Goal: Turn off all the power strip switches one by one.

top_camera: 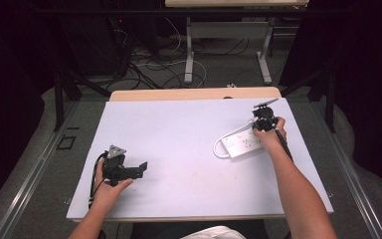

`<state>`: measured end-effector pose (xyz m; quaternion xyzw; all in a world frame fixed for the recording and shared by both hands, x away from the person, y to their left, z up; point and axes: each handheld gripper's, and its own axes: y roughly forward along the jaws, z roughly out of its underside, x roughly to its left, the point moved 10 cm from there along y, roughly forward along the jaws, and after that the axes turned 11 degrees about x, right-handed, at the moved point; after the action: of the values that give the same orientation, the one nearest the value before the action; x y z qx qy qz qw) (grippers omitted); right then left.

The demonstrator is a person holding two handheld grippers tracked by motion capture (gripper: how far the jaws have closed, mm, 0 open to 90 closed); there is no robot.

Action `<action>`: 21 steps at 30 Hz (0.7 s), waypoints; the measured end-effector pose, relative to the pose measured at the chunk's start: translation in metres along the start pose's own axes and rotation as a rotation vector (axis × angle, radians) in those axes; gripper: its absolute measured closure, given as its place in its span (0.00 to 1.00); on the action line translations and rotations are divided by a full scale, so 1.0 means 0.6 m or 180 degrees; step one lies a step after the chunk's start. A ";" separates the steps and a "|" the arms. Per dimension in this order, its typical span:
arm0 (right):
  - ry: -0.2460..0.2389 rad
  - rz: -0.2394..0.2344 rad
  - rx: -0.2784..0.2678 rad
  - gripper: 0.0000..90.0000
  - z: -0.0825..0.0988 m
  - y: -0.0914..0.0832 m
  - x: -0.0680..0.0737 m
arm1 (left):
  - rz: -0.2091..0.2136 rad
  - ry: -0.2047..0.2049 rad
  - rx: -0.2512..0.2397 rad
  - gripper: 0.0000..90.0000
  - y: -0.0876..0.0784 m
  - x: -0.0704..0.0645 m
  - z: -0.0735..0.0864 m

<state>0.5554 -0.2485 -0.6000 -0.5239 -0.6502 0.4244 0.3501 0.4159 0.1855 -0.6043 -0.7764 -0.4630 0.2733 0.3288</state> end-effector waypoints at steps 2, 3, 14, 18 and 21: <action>-0.0001 -0.0001 -0.0003 1.00 0.000 0.000 0.000 | -0.0001 -0.0002 0.0002 0.01 0.000 0.000 0.000; 0.0001 -0.0003 -0.0004 1.00 0.000 0.000 0.000 | -0.0001 -0.0008 0.0011 0.01 0.000 0.000 0.001; -0.0031 0.0018 -0.0036 0.99 -0.004 0.001 0.002 | -0.0004 -0.0015 0.0043 0.01 0.000 0.002 0.002; -0.0048 0.0009 -0.0011 0.99 -0.005 0.001 0.006 | -0.0011 -0.0041 0.0023 0.01 0.003 0.002 0.001; -0.0046 0.0020 0.0000 0.99 -0.007 0.000 0.005 | -0.0025 -0.0004 0.0051 0.01 0.001 0.004 0.003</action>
<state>0.5589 -0.2448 -0.5985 -0.5229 -0.6511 0.4293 0.3441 0.4158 0.1877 -0.6065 -0.7717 -0.4641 0.2763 0.3357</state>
